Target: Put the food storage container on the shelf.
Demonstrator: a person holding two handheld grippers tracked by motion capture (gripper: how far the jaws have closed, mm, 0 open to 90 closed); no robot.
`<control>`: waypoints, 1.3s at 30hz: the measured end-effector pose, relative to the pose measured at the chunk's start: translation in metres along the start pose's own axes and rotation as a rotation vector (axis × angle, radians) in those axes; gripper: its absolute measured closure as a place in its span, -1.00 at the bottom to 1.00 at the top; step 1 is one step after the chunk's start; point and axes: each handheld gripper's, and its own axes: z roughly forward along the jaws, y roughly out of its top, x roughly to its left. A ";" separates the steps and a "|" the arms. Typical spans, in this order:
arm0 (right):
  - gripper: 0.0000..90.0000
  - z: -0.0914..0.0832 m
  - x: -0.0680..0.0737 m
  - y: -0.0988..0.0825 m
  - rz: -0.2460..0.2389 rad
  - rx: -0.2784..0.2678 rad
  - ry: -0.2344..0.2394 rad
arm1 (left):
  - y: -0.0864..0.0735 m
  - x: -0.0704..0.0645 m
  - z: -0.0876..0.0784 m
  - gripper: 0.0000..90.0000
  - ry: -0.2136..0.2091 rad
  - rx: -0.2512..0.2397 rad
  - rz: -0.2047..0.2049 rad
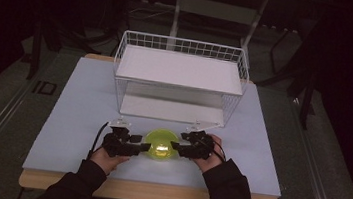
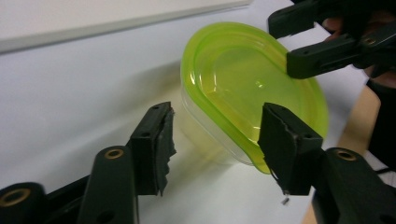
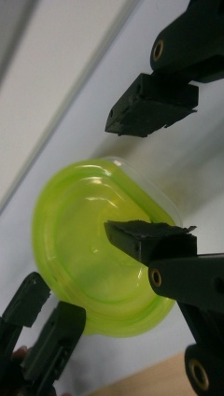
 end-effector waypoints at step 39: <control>0.77 -0.048 0.018 0.021 0.068 -0.092 0.052 | 0.021 -0.034 -0.035 0.84 -0.026 -0.040 -0.034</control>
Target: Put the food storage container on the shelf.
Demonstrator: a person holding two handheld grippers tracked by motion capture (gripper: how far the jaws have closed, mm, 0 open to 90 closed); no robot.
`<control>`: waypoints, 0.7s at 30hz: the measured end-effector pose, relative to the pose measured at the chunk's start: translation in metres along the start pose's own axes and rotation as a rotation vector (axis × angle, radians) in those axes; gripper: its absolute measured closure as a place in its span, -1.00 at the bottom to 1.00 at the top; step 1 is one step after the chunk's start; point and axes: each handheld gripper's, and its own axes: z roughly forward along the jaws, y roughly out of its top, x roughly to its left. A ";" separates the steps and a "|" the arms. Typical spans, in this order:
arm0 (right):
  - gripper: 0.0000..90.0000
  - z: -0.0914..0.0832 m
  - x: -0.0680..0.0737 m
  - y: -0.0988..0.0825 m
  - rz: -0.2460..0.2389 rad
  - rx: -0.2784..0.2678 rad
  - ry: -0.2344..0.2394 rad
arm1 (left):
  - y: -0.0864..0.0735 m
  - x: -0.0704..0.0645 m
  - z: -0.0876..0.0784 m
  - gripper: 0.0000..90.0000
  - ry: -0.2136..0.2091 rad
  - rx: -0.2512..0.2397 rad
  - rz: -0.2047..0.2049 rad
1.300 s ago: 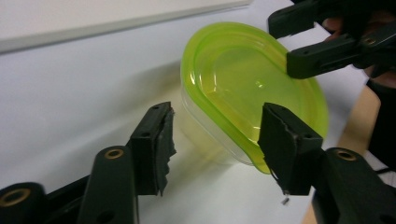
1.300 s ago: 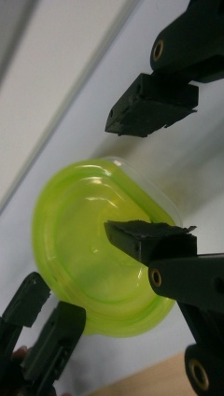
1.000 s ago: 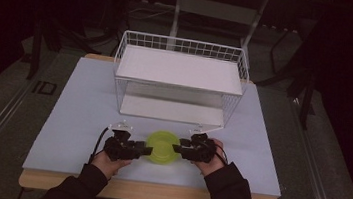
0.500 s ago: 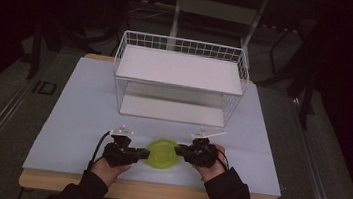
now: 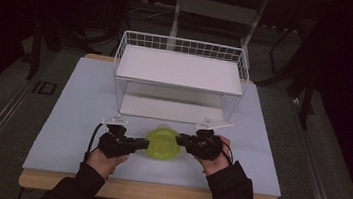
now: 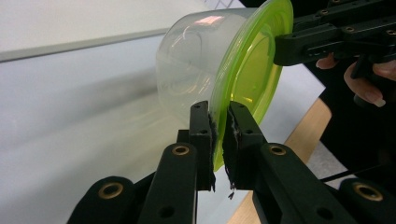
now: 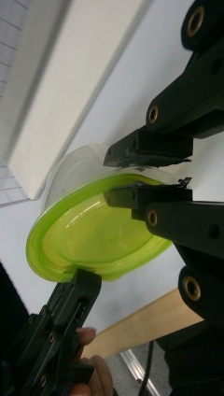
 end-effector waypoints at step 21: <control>0.79 -0.035 -0.002 0.049 -0.001 -0.076 0.012 | 0.053 -0.008 -0.022 0.84 -0.064 -0.068 0.050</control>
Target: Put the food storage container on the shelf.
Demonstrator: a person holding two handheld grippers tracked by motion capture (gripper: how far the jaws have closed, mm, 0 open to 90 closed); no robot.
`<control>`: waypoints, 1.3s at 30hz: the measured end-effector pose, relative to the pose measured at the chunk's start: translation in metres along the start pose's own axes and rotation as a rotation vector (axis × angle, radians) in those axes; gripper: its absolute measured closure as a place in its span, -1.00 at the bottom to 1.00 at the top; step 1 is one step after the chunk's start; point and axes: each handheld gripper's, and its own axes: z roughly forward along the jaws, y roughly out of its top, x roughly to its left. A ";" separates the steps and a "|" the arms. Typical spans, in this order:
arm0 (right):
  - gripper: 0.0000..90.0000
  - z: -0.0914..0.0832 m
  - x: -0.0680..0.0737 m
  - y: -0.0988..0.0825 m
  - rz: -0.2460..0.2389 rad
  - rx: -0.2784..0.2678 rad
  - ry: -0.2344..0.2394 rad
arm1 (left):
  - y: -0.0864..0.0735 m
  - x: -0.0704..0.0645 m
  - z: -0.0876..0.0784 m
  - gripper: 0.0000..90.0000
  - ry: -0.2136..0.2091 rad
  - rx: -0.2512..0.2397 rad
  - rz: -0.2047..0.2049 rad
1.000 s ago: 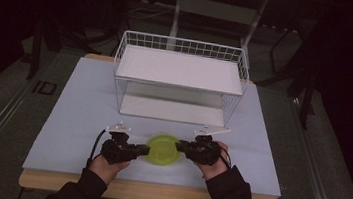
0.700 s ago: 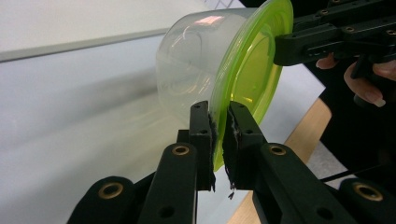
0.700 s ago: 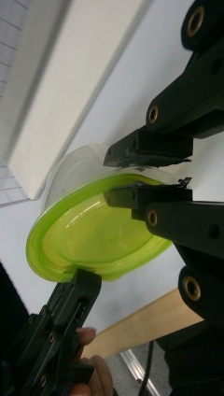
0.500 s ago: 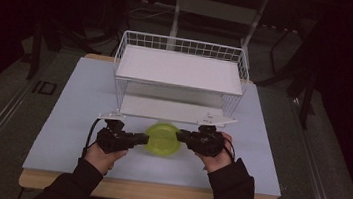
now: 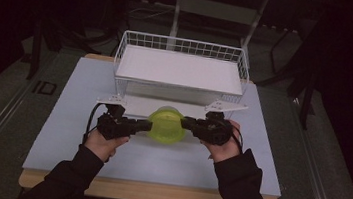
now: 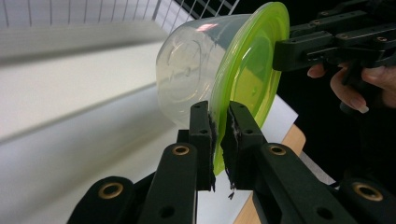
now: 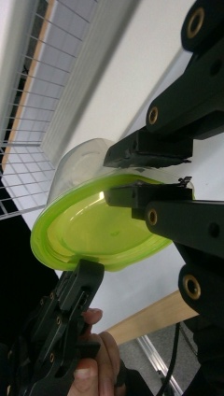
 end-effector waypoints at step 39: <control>0.79 -0.024 -0.045 0.118 0.089 -0.040 -0.058 | 0.126 0.008 0.004 0.83 0.035 -0.090 -0.022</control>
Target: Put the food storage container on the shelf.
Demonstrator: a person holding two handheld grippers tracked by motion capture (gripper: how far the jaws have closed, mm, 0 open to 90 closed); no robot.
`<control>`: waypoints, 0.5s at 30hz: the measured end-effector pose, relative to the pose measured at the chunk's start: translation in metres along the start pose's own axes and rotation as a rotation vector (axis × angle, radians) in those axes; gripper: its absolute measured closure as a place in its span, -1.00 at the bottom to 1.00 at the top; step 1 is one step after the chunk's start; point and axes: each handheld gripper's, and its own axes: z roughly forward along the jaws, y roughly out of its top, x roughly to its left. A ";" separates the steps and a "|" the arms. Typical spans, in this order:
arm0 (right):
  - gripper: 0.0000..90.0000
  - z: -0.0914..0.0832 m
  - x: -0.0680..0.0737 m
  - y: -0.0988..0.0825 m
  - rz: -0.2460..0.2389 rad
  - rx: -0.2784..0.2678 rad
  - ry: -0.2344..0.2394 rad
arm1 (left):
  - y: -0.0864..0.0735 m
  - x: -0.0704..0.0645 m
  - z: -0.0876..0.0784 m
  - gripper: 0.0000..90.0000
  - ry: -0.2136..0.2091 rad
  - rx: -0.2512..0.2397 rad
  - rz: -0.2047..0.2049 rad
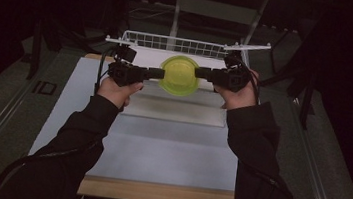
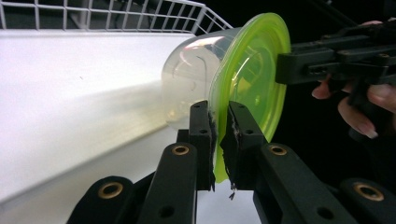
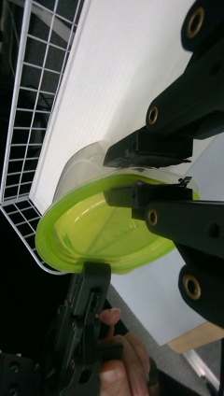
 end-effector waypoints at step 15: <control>0.79 0.023 -0.033 0.005 0.115 0.043 0.050 | 0.006 0.015 0.019 0.77 0.058 0.001 0.007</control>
